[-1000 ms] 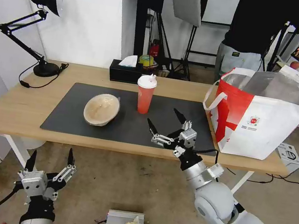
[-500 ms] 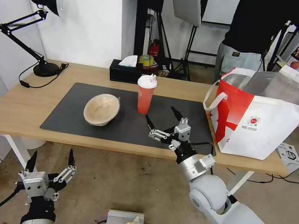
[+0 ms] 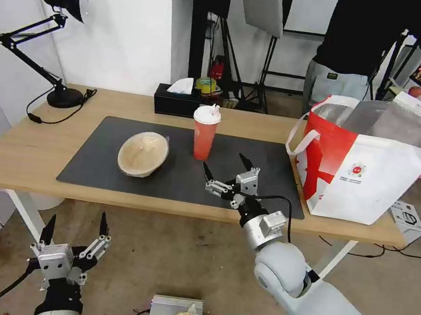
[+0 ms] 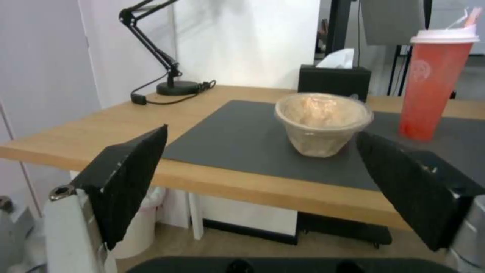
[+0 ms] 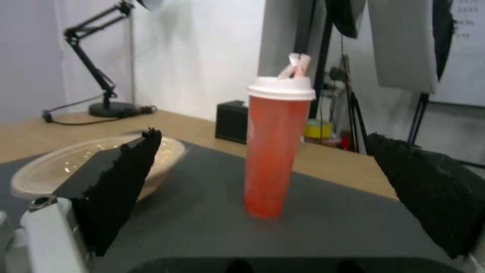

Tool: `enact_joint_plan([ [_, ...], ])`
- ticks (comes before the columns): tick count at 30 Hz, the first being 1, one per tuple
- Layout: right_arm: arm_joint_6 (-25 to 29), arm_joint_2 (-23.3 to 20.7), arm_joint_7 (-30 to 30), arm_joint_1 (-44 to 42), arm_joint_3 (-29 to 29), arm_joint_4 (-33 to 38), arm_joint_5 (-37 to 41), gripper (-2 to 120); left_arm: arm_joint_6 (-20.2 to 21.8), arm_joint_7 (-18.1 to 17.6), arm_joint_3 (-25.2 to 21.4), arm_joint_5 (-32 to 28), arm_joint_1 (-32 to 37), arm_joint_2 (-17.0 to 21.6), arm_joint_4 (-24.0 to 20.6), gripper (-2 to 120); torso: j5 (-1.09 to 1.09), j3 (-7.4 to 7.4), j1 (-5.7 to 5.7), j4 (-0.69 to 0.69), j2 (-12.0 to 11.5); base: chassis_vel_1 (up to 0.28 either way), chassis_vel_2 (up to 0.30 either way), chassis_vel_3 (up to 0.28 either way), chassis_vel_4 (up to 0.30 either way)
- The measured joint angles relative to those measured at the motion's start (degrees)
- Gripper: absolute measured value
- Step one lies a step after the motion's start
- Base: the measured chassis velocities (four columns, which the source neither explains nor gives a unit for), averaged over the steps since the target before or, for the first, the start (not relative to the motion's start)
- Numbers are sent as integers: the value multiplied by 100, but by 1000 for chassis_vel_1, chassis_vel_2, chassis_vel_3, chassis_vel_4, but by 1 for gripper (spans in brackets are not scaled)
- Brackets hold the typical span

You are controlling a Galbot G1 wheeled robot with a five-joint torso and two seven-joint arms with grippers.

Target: Pick up the trash from the table and place it into the takeout bag.

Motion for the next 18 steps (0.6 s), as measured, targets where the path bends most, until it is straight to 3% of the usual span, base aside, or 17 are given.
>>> enact_joint_plan([
  [18, -671, 444, 431, 629, -201, -341, 530, 100, 75, 2, -31, -23, -14, -55, 12, 100, 0, 0, 0, 0, 0, 0, 0, 0, 0],
])
